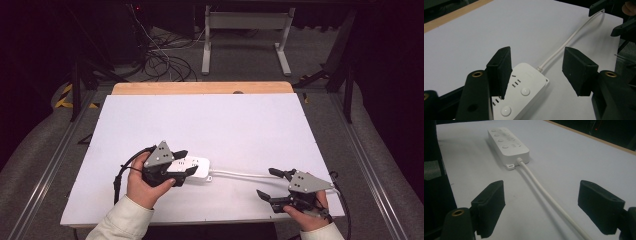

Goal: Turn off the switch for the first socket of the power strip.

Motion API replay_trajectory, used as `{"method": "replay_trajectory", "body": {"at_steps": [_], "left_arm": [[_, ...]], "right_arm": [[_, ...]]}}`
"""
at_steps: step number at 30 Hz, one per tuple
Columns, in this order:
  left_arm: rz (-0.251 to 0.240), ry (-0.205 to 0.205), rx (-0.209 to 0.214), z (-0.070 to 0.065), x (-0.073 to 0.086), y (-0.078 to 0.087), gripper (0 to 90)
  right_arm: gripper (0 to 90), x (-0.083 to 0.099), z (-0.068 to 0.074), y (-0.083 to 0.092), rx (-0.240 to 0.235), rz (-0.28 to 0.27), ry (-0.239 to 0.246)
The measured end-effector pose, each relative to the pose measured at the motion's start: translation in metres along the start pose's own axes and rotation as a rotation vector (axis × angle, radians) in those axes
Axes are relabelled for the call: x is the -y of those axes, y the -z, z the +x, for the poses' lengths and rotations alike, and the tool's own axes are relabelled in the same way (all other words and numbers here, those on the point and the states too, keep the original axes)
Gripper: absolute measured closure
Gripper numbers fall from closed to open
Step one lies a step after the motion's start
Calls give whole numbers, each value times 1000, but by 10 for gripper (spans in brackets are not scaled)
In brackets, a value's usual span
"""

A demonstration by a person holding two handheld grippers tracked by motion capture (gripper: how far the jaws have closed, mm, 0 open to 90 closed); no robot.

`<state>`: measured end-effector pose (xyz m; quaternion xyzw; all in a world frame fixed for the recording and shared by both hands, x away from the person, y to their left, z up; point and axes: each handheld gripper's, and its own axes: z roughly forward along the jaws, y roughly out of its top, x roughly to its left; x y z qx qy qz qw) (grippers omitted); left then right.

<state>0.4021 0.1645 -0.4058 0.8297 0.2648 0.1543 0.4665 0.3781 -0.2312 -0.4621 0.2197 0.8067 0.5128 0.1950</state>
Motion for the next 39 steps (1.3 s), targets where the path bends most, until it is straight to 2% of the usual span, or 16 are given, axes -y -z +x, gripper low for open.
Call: {"method": "replay_trajectory", "body": {"at_steps": [3,8,9,16,17,20,23,33,36,37,39], "left_arm": [[26,22,-9,1,-1,-5,429],[70,59,36,4,-3,-11,555],[79,55,37,5,-4,-13,555],[175,26,65,11,-7,-24,793],[188,22,71,11,-8,-25,793],[229,10,77,12,-8,-30,886],[247,5,73,13,-9,-32,897],[352,0,83,20,-12,-39,898],[378,9,84,21,-13,-43,899],[405,23,102,22,-13,-46,898],[413,27,103,22,-13,-48,898]], "right_arm": [[217,0,0,0,-1,0,1],[217,0,0,0,-2,2,0],[217,0,0,0,-2,2,0],[219,0,0,1,-3,3,0],[219,0,0,1,-3,3,0],[219,0,0,1,-5,3,2],[219,0,0,1,-5,4,2],[220,1,0,0,-12,7,1],[221,1,0,0,-14,8,1],[222,1,0,0,-16,8,0],[223,1,0,0,-16,11,0]]}}
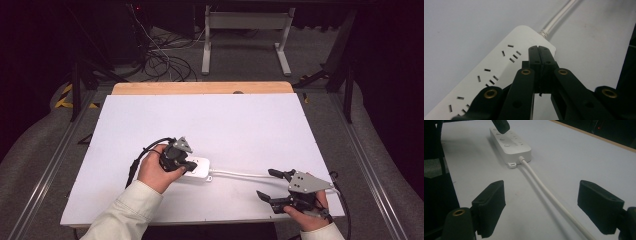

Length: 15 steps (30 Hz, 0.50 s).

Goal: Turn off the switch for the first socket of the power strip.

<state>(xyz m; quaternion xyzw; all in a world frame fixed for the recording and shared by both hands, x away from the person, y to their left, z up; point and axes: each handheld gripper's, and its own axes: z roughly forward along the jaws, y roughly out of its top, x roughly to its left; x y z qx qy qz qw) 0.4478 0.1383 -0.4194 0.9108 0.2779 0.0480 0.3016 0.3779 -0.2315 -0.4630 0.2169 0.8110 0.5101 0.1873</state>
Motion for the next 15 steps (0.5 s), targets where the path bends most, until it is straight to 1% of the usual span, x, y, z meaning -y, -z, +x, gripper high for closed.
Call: {"method": "replay_trajectory", "body": {"at_steps": [3,5,6,10,11,15], "left_arm": [[39,-5,-2,0,-3,-4,898],[57,0,1,1,-4,-6,898],[64,5,-5,1,-5,-7,898],[104,4,6,2,-7,-11,898],[114,10,7,2,-8,-12,898],[148,10,-2,3,-11,-14,898]], "right_arm": [[224,0,0,0,0,0,2],[224,0,0,0,-1,1,2],[224,0,0,0,-1,1,3],[225,0,0,-1,-4,0,0],[225,1,0,-1,-4,3,2],[225,1,0,-1,-6,3,1]]}}
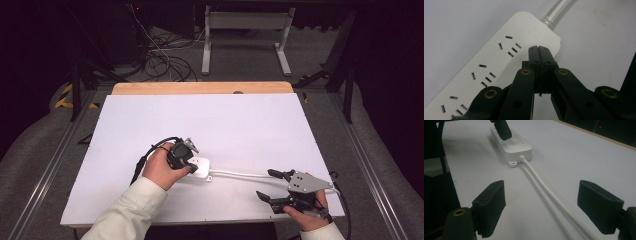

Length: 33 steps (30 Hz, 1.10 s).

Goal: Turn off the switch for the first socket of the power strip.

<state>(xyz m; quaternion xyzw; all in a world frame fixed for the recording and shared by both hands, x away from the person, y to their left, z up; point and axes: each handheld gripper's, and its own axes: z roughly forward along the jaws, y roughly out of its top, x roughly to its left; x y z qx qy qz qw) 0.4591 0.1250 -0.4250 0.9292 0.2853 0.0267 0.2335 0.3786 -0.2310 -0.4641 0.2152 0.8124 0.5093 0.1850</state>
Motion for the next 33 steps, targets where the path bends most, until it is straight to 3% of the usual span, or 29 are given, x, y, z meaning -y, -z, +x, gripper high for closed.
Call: {"method": "replay_trajectory", "body": {"at_steps": [8,33], "left_arm": [[44,-5,-9,0,-5,-4,899],[61,-8,-30,2,-7,-10,899]], "right_arm": [[225,0,0,0,-1,0,-1],[226,0,1,0,-4,8,-1]]}}
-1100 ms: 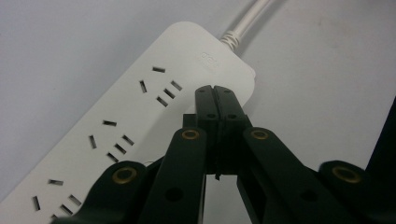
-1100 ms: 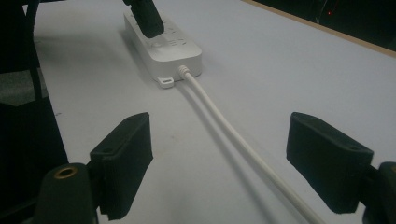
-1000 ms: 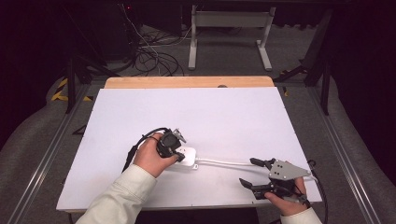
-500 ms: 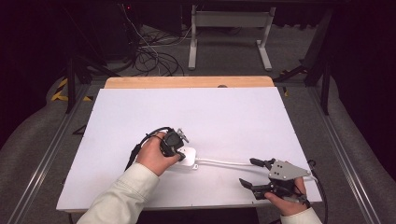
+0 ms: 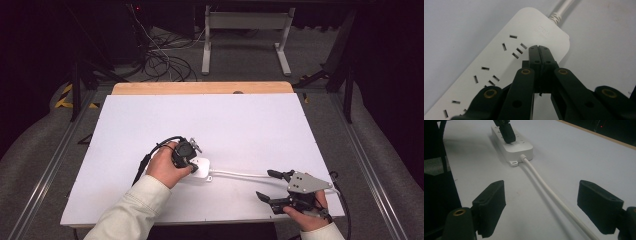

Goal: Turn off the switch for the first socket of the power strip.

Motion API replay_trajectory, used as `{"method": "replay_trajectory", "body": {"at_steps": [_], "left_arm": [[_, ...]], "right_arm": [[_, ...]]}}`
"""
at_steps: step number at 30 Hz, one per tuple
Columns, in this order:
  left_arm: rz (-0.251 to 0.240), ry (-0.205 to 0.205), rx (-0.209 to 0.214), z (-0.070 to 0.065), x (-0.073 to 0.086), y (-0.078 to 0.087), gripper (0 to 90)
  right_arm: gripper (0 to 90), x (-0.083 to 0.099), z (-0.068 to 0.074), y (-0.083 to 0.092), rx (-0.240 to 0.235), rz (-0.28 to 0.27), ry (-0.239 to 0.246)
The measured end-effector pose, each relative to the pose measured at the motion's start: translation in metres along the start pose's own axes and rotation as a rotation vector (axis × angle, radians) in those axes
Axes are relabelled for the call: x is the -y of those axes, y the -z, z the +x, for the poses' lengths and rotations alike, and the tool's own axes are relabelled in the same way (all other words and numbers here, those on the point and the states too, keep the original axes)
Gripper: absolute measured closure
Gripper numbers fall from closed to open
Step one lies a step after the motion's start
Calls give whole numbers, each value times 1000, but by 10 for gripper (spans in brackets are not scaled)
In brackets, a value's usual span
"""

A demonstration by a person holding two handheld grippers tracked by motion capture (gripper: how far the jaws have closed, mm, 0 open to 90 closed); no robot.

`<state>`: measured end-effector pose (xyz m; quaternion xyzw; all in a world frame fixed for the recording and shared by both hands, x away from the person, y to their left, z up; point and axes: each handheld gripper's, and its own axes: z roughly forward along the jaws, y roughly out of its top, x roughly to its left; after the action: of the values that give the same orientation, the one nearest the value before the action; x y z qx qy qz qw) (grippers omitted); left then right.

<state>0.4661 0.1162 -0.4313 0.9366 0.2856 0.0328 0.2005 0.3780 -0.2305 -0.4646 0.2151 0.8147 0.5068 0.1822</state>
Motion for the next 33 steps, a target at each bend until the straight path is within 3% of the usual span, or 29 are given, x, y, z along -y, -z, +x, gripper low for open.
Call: {"method": "replay_trajectory", "body": {"at_steps": [14,25,33], "left_arm": [[-6,-5,-13,-2,1,-1,899],[-10,19,-14,-3,2,-1,899],[0,3,-53,-8,1,-1,899]], "right_arm": [[226,0,1,0,-3,0,11],[226,0,1,-1,-7,5,8],[226,0,1,-1,-8,6,8]]}}
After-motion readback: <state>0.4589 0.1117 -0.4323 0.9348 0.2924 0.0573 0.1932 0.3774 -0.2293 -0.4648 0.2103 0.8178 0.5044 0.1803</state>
